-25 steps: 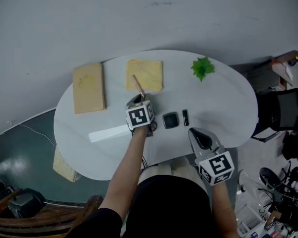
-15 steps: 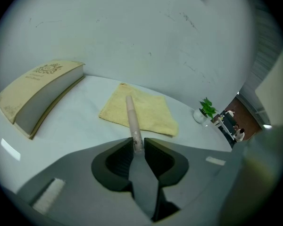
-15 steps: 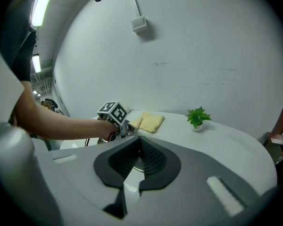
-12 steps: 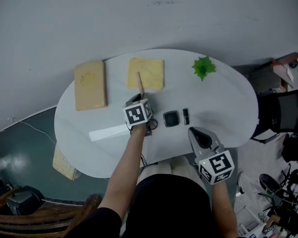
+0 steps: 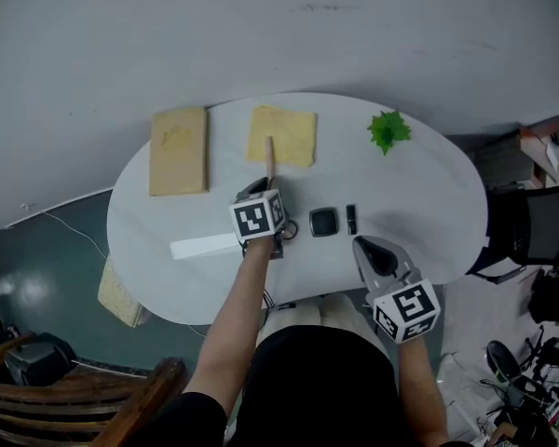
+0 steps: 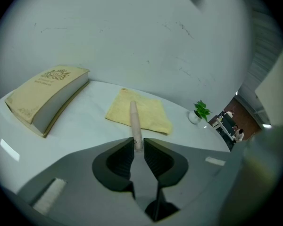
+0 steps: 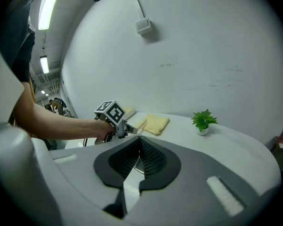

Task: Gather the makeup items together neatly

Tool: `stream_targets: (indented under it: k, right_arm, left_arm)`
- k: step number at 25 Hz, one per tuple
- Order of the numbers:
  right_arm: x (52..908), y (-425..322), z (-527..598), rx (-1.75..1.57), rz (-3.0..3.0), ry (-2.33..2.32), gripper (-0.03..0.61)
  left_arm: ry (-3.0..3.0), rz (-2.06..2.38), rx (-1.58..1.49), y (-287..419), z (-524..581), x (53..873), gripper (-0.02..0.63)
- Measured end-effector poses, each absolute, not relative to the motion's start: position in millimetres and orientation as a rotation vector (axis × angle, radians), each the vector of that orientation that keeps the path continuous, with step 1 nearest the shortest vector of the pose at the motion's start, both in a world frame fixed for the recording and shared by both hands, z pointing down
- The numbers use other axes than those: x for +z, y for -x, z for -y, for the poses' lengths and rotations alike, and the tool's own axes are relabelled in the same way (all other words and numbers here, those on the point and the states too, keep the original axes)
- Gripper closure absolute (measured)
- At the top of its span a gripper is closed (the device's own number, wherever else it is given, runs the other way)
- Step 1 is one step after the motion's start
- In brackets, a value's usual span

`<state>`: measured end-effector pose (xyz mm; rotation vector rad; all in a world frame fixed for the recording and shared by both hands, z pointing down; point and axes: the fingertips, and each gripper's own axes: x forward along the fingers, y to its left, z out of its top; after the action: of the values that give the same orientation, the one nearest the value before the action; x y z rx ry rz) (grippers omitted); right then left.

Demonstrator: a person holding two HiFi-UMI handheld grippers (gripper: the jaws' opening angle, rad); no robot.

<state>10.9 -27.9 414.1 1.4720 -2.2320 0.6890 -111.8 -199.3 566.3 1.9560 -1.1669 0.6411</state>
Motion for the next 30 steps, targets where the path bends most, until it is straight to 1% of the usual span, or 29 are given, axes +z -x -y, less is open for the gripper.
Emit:
stream_targets:
  k: [16,30]
  right_arm:
    - [410.7,-1.8,31.9,0.639,2.407,-1.239,0.569]
    - [426.1,-6.2,17.4,0.654,2.461,-1.082,0.569]
  left_arm:
    - [-1.915,1.309,0.635,151.3,144.5,542.9,0.555]
    - [-1.841,1.361,0.638,167.6,71.3,563.8,0.555]
